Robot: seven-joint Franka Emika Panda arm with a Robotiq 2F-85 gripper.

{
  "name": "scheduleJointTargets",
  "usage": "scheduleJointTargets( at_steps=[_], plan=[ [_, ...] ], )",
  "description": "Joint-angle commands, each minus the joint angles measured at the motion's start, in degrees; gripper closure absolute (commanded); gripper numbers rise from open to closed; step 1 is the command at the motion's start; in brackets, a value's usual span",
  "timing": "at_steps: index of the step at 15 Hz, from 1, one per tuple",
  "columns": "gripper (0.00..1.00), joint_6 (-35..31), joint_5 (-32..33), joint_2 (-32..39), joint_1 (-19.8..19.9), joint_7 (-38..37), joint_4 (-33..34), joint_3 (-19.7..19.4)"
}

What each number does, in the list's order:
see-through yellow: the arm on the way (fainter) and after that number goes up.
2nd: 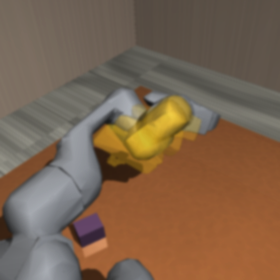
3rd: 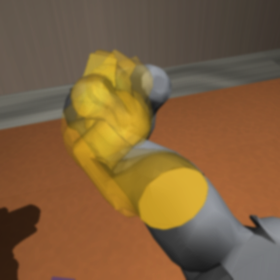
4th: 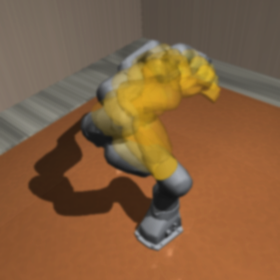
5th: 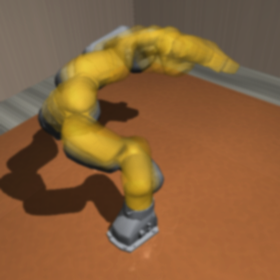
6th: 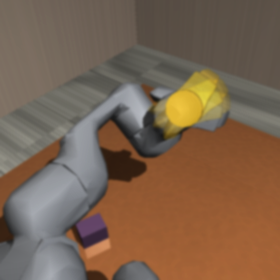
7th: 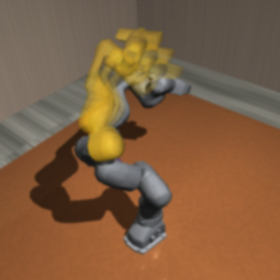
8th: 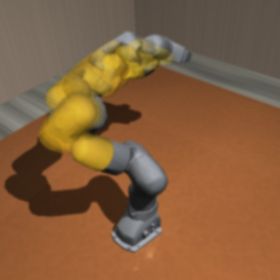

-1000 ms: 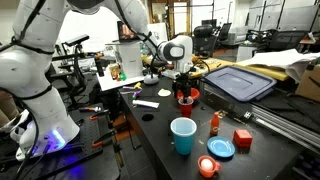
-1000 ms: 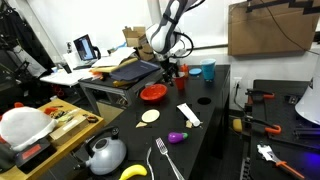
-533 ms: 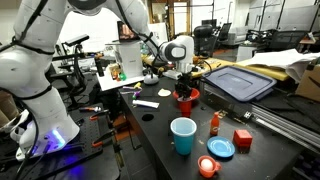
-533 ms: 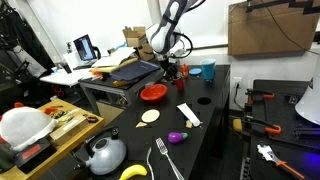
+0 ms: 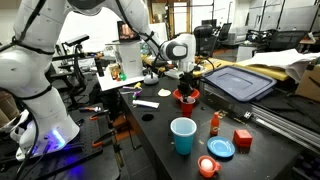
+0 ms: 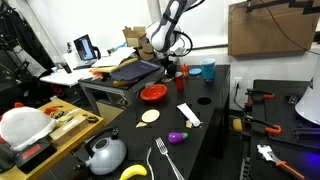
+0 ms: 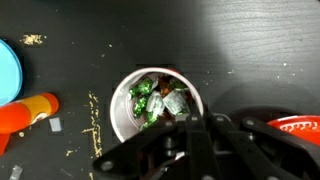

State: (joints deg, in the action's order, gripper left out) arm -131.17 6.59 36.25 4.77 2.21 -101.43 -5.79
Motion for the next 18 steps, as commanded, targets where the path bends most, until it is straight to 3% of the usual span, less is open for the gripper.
scheduleJointTargets(
  at_steps=[1,10,18],
  plan=[
    [0.99,-0.3,1.1,-0.5,-0.3,-0.9,-0.4,-0.7],
    [0.99,0.0,-1.3,0.1,2.7,-1.2,2.0,-1.7],
    [0.99,2.4,-3.6,3.2,6.8,1.5,13.3,-1.3]
  ],
)
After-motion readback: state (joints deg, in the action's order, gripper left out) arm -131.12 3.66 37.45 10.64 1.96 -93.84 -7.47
